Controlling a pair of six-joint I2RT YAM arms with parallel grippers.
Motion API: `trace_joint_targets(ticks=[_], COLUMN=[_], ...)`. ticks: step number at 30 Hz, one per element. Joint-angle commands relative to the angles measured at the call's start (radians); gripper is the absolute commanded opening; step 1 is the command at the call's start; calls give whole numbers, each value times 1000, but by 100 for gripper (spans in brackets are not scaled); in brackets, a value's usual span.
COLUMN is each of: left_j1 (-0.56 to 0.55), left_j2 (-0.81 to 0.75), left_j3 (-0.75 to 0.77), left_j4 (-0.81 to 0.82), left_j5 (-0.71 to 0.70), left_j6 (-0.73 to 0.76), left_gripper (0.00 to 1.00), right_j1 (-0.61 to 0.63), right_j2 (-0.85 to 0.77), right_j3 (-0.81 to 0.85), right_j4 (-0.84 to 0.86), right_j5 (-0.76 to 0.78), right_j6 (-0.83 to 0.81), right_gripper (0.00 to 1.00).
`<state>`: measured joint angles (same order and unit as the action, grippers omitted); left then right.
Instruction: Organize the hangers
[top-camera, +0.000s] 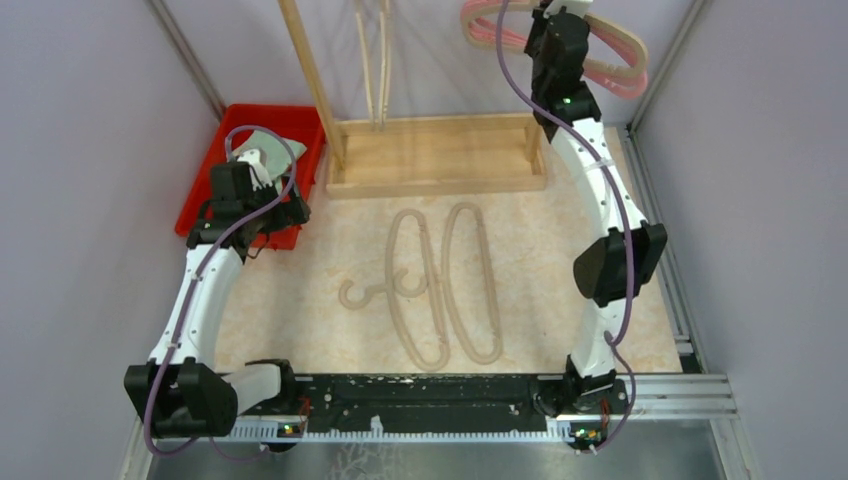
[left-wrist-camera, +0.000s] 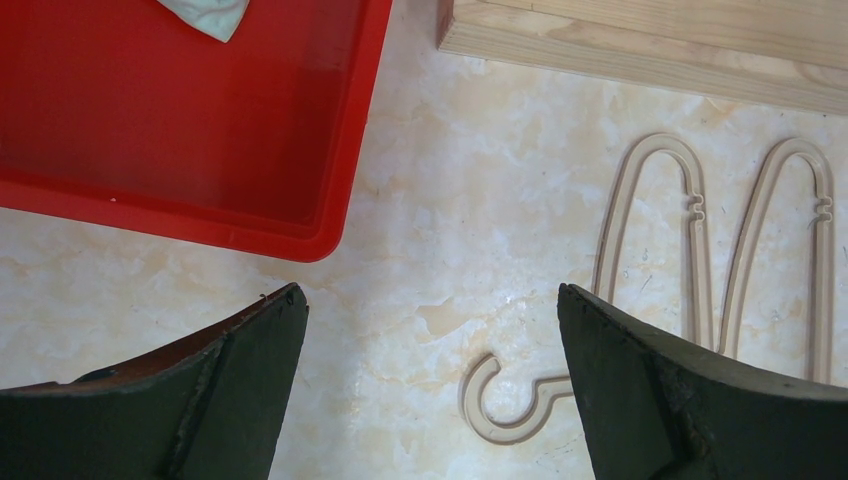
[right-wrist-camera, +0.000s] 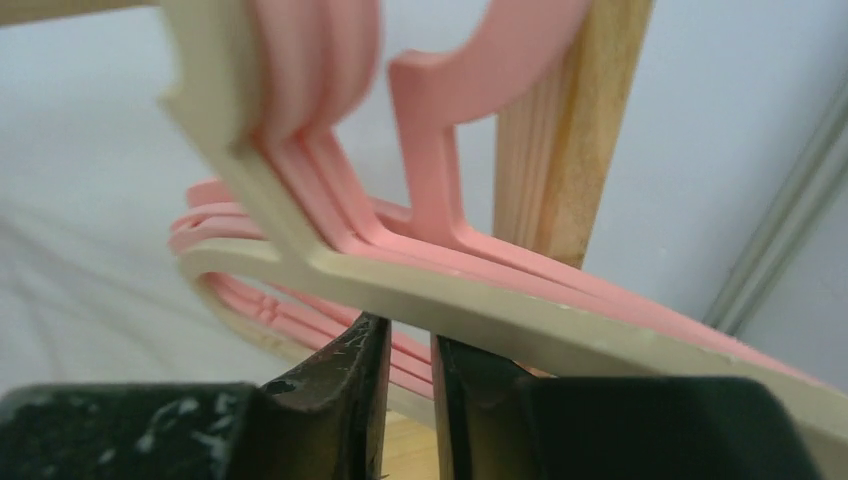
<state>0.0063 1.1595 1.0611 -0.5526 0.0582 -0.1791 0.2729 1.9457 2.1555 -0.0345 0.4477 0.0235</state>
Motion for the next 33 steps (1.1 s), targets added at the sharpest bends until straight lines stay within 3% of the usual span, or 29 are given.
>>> trace_joint_targets(ticks=[1,5,8,16,22,26,33], left_j1=[1,0,1,1,1,1,0], left_j2=[-23,-19,-17,-18,2,8,26], left_j3=[-11,-10,-7,-1,-7,-2,5], left_j4=[30,30,29,27,20,16,11], left_j5=[19,13,14,2,-4,-9,11], left_j6=[1,0,-3,-7,-10,-12,-23], left_gripper=[100,100,100,100,100,100,100], right_j1=[-2,-2,-2,29,380,580,635], right_j2=[-143,-204,-241,-333,-450,-530,-733], right_j3=[-27,-37,-41,-129,-311,-555,-1061], right_j4=[-56,-168,-248,-455,-586,-602,-506], right_j5=[-255,-405,-494,-676,-405,-237,-278], right_j6=[15,-13,-26,6,-66,31,342], right_gripper=[29,53,64,71,78,78,73])
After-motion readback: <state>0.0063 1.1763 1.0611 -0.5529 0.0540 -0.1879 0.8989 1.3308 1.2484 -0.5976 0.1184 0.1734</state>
